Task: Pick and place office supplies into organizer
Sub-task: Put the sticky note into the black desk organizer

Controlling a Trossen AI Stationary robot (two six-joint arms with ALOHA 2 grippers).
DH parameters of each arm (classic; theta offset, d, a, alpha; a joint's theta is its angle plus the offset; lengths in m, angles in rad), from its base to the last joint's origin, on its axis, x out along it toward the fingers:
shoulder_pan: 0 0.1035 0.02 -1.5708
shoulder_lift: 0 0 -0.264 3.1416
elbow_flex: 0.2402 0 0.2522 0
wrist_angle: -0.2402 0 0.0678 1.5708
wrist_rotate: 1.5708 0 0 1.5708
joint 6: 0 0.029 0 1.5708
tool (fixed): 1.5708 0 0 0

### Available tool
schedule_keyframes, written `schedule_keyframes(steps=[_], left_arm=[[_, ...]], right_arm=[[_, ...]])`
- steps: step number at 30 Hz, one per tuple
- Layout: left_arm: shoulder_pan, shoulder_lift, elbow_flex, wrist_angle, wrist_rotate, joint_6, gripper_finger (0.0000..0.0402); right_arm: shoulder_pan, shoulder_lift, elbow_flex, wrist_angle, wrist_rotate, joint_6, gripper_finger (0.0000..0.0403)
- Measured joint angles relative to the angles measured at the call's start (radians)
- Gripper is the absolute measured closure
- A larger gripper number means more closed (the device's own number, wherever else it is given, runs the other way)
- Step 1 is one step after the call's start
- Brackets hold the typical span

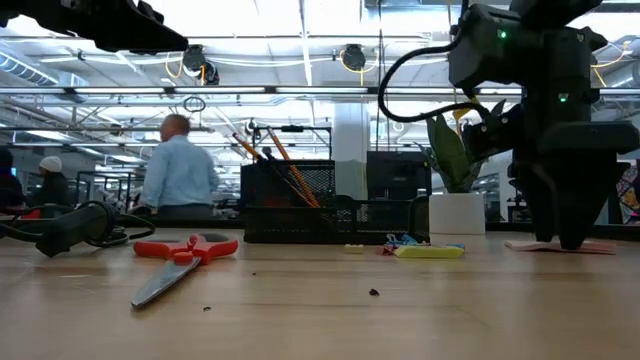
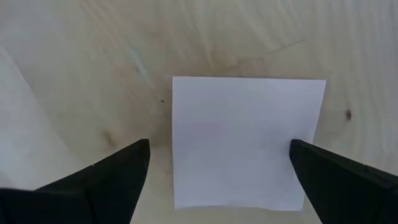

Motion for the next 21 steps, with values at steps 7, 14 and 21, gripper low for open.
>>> schedule_keyframes(steps=[7, 14, 21], left_arm=[[0.0, 0.0, 0.0, -0.004, 0.0, 0.0, 0.0357], [0.0, 0.0, 0.0, -0.003, 0.0, 0.001, 0.0357], [0.0, 0.0, 0.0, -0.003, 0.0, 0.001, 0.0357]], right_arm=[[-0.001, -0.025, -0.003, 0.047, -0.008, 0.01, 0.0021], [-0.008, -0.084, -0.003, 0.038, -0.007, 0.024, 0.0022], [-0.036, -0.169, -0.003, -0.034, -0.005, 0.011, 0.0022]])
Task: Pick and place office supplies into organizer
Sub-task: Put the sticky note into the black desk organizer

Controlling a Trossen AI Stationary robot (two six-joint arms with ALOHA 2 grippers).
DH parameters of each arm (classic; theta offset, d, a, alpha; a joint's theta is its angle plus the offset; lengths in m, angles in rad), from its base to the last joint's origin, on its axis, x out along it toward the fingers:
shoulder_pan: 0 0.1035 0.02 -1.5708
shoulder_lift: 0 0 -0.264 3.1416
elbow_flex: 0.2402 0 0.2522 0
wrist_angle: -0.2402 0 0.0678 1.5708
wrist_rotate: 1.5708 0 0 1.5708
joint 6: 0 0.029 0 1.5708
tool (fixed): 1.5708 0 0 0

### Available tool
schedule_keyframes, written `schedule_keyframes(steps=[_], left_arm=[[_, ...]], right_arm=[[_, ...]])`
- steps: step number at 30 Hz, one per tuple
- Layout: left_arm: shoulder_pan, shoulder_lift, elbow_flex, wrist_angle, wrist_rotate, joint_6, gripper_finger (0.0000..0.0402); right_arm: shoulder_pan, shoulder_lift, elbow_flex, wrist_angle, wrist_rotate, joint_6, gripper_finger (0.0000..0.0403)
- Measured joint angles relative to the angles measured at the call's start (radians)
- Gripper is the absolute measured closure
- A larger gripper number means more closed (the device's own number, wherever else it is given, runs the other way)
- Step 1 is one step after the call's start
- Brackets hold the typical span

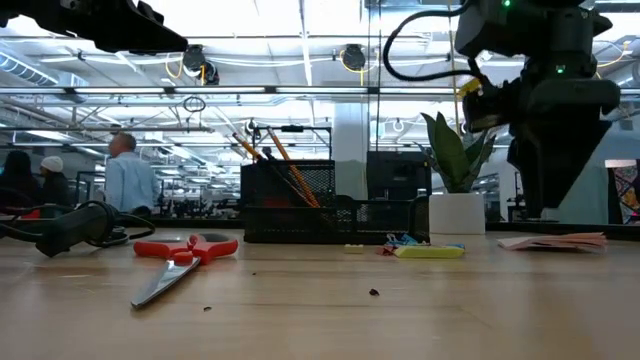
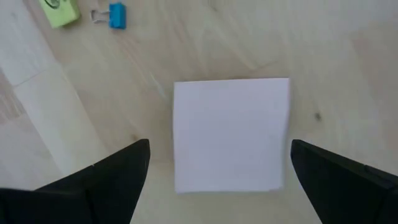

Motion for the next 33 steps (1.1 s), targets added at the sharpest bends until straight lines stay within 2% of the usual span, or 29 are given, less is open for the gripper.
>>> schedule_keyframes(steps=[5, 9, 13, 24, 33], left_arm=[[0.0, 0.0, 0.0, 0.0, 0.0, 0.0, 0.0357], [0.0, 0.0, 0.0, -0.001, 0.0, 0.0, 0.0357], [0.0, 0.0, 0.0, -0.008, 0.0, 0.001, 0.0357], [0.0, 0.0, 0.0, -0.032, 0.0, 0.001, 0.0357], [0.0, 0.0, 0.0, -0.03, 0.0, 0.001, 0.0357]], right_arm=[[-0.046, -0.036, 0.0, -0.057, -0.008, -0.082, 0.0022], [-0.083, -0.036, 0.0, -0.018, -0.082, -0.178, 0.0015], [-0.128, -0.026, -0.002, 0.0, -0.049, -0.205, 0.0005], [-0.145, -0.014, -0.192, 0.207, -0.184, -0.09, 0.0003], [-0.135, -0.014, -0.227, 0.23, -0.179, -0.068, 0.0004]])
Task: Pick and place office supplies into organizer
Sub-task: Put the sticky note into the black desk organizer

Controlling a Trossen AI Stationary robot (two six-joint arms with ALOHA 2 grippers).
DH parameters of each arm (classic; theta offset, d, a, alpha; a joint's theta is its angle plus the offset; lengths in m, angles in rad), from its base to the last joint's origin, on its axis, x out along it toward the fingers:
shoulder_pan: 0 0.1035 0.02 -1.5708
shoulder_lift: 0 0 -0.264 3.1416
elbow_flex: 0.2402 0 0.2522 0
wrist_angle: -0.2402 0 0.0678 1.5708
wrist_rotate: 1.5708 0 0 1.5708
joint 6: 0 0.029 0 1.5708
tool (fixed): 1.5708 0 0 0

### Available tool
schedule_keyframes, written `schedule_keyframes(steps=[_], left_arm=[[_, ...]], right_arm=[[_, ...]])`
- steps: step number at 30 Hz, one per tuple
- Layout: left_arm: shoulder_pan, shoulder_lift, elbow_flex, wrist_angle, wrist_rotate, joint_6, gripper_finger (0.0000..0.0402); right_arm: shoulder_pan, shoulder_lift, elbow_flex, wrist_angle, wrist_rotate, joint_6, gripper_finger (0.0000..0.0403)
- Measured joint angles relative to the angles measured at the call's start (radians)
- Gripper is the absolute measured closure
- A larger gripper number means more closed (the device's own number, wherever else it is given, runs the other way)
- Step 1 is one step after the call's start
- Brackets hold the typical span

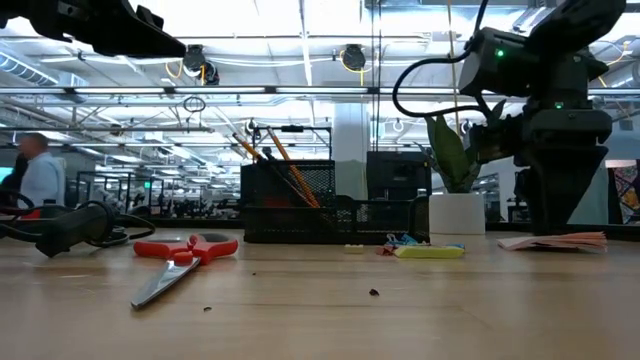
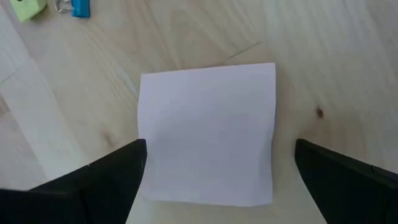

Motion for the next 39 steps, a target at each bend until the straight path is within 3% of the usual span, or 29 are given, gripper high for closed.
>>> schedule_keyframes(steps=[12, 16, 20, 29, 39], left_arm=[[0.0, 0.0, 0.0, 0.0, 0.0, -0.001, 0.0357], [0.0, 0.0, 0.0, 0.0, 0.0, -0.001, 0.0357], [0.0, 0.0, 0.0, 0.0, 0.0, -0.001, 0.0357], [0.0, 0.0, 0.0, -0.001, 0.0, -0.001, 0.0357], [0.0, 0.0, 0.0, 0.0, 0.0, -0.005, 0.0357]], right_arm=[[0.068, 0.002, -0.002, 0.015, 0.041, 0.048, 0.0003], [0.084, 0.005, -0.002, 0.071, -0.043, 0.053, 0.0003], [0.117, 0.005, -0.002, 0.137, -0.042, 0.072, 0.0003], [0.208, 0.069, -0.002, 0.115, 0.167, 0.061, 0.0005], [0.3, 0.201, 0.006, 0.132, 0.28, 0.041, 0.0011]])
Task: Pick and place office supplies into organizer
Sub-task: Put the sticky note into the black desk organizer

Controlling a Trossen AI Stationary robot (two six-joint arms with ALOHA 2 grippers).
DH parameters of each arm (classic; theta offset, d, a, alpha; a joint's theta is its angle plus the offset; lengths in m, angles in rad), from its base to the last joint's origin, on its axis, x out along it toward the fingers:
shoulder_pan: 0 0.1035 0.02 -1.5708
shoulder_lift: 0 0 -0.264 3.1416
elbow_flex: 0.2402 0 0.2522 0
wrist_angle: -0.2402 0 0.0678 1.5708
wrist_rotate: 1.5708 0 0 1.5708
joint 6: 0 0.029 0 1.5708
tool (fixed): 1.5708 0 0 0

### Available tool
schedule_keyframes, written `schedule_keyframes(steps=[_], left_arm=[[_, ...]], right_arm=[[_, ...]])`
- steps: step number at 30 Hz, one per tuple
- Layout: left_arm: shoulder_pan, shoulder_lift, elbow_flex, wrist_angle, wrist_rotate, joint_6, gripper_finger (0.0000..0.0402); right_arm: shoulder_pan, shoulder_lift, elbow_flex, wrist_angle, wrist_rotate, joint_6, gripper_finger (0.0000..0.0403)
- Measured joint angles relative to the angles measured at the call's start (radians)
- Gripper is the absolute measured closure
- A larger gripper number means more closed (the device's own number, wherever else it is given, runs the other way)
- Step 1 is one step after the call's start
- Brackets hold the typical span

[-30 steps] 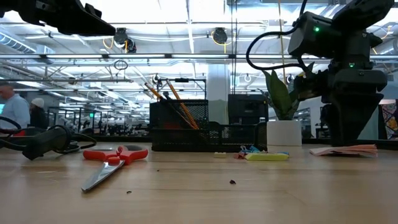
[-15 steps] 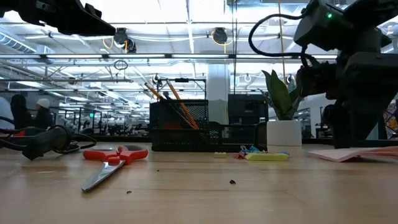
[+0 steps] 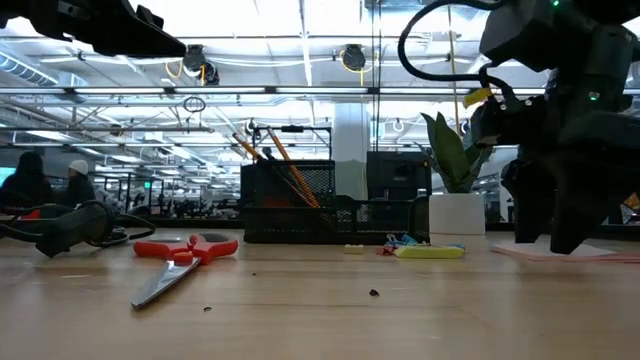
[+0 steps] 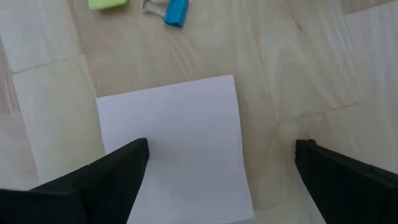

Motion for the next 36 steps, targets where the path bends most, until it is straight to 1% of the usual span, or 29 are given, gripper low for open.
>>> schedule_keyframes(steps=[2, 4, 7, 11, 18, 19, 20, 22, 26, 29, 32, 36], left_arm=[[0.0, 0.0, 0.0, 0.0, 0.0, 0.0, 0.0357], [0.0, 0.0, 0.0, 0.0, 0.0, 0.0, 0.0357], [0.0, 0.0, 0.0, 0.0, 0.0, 0.0, 0.0357], [0.0, 0.0, 0.0, 0.0, 0.0, 0.0, 0.0357], [0.0, 0.0, 0.0, 0.0, 0.0, 0.0, 0.0357], [0.0, 0.0, 0.0, 0.0, 0.0, 0.0, 0.0357], [0.0, 0.0, 0.0, 0.0, 0.0, 0.0, 0.0357], [0.0, 0.0, 0.0, 0.0, 0.0, 0.0, 0.0357], [0.0, 0.0, 0.0, 0.0, 0.0, 0.0, 0.0357], [0.0, 0.0, 0.0, -0.001, 0.0, 0.001, 0.0357], [0.0, 0.0, 0.0, -0.001, 0.0, 0.001, 0.0357], [0.0, 0.0, 0.0, -0.001, 0.0, 0.001, 0.0357]], right_arm=[[0.002, 0.0, 0.0, 0.014, 0.001, 0.001, 0.0025], [0.006, 0.002, 0.0, 0.036, 0.0, 0.002, 0.0048], [0.016, 0.004, -0.002, 0.069, 0.0, 0.0, 0.0101], [0.016, 0.006, -0.003, 0.078, -0.018, 0.002, 0.0193], [0.008, 0.007, -0.004, 0.09, -0.054, 0.01, 0.037], [0.004, 0.007, -0.004, 0.094, -0.059, 0.003, 0.0383], [0.001, 0.004, -0.005, 0.096, -0.068, -0.004, 0.0388], [-0.011, -0.005, -0.007, 0.103, -0.079, -0.015, 0.0382], [-0.039, -0.062, -0.004, 0.096, -0.075, -0.033, 0.0378], [-0.067, -0.127, 0.007, 0.092, -0.048, -0.076, 0.039], [-0.094, -0.186, 0.027, 0.066, 0.007, -0.133, 0.039], [-0.143, -0.255, 0.098, 0.022, 0.058, -0.205, 0.0385]])
